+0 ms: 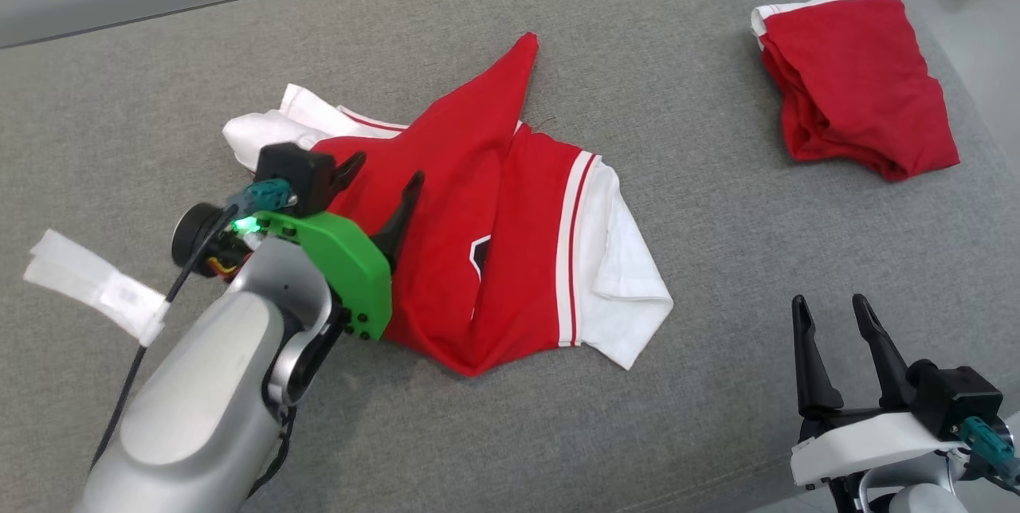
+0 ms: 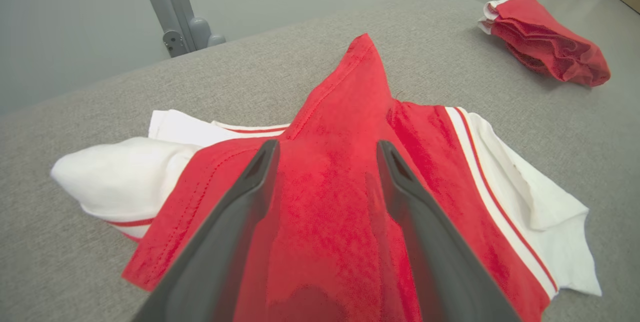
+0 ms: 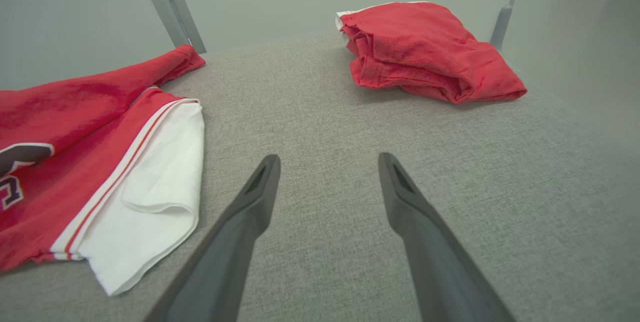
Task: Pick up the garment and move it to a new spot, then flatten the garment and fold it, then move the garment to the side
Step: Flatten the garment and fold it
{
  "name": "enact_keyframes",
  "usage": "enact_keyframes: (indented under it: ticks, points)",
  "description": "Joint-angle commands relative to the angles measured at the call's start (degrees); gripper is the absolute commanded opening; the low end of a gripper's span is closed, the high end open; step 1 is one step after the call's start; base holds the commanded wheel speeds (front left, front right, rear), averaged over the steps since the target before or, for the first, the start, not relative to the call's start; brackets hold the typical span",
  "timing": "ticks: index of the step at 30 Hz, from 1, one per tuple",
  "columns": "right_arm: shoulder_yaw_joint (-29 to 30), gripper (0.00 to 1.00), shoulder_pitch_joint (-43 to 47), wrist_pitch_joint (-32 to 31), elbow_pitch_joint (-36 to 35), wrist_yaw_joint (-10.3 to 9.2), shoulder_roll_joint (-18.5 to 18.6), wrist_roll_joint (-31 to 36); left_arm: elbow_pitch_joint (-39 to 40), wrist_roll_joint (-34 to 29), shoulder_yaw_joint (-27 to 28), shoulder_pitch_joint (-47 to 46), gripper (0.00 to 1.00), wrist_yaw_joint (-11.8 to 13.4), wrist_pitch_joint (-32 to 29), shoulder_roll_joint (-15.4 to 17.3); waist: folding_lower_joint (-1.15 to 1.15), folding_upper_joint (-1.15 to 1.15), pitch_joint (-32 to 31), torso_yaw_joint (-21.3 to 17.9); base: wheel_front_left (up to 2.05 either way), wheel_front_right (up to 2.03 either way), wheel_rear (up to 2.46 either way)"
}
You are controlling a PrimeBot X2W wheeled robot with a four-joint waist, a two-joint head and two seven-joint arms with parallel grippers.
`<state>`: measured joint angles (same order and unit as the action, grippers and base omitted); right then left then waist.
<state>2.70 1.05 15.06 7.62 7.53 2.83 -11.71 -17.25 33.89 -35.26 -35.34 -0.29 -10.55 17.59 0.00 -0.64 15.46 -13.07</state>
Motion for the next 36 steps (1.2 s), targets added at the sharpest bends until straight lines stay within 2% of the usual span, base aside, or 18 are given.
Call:
enact_keyframes:
  ticks: [1, 5, 9, 12, 27, 29, 30, 31, 32, 34, 36]
  points:
    - [0.1, 1.00, 0.3, 0.2, -0.2, -0.09, 0.1, 0.5, 1.4, 1.2, 0.7, 2.2, 1.00, 0.7, -0.9, 1.6, 0.00, 0.64, -0.3, 1.3, 0.00, 0.00, 0.00]
    - [0.2, 1.00, -0.1, 0.2, -0.3, -0.09, 0.1, 1.1, 4.2, 3.4, 2.8, 5.8, 1.00, 2.4, -2.6, 4.3, 0.00, 0.64, 0.0, 2.2, 0.00, 0.00, 0.00]
    - [0.1, 1.00, -0.3, 0.2, -0.3, -0.09, 0.1, 1.7, 4.8, 5.3, 4.3, 7.0, 1.00, 3.2, -3.5, 4.9, 0.00, 0.64, 0.1, 2.8, 0.00, 0.00, 0.00]
    - [0.0, 1.00, -0.3, 0.2, -0.3, -0.09, 0.1, 2.0, 4.1, 8.2, 5.3, 7.3, 1.00, 2.7, -4.6, 4.1, 0.00, 0.64, 0.3, 2.9, 0.00, 0.00, 0.00]
    - [-0.3, 1.00, -0.3, 0.2, -0.4, -0.09, 0.1, 2.6, -6.7, 12.1, 5.5, 3.5, 1.00, -0.4, -6.9, 2.4, 0.00, 0.64, 0.9, 1.8, 0.00, 0.00, 0.00]
    - [-0.2, 1.00, -0.2, 0.2, -0.5, -0.09, 0.1, 2.6, -7.7, 12.2, 5.4, 3.3, 0.92, -0.8, -6.4, 2.1, 0.00, 0.64, 0.9, 1.8, 0.00, 0.00, 0.00]
    - [-0.1, 1.00, -0.1, 0.2, -0.5, -0.09, 0.1, 2.7, -8.2, 12.4, 5.4, 3.1, 0.80, -0.9, -6.4, 2.0, 0.00, 0.64, 0.9, 1.8, 0.00, 0.00, 0.00]
    - [-0.1, 1.00, 0.0, 0.2, -0.5, -0.09, 0.1, 2.7, -8.5, 12.4, 5.4, 3.1, 0.54, -1.1, -6.2, 1.8, 0.00, 0.64, 0.9, 1.8, 0.00, 0.00, 0.00]
    - [-0.1, 1.00, 0.0, 0.2, -0.5, -0.09, 0.1, 2.7, -8.8, 12.5, 5.4, 2.9, 0.41, -1.2, -6.0, 1.7, 0.00, 0.64, 0.9, 1.9, 0.00, 0.00, 0.00]
    - [-0.1, 1.00, -0.1, 0.2, -0.5, -0.09, 0.1, 2.8, -9.4, 12.8, 5.2, 2.6, 0.00, -1.7, -5.9, 1.3, 0.00, 0.64, 1.0, 2.0, 0.00, 0.00, 0.00]
    - [-0.1, 1.00, -0.2, 0.2, -0.5, -0.09, 0.1, 2.7, -9.8, 12.9, 5.2, 2.5, 0.00, -2.1, -5.6, 1.1, 0.00, 0.64, 1.0, 2.2, 0.00, 0.00, 0.00]
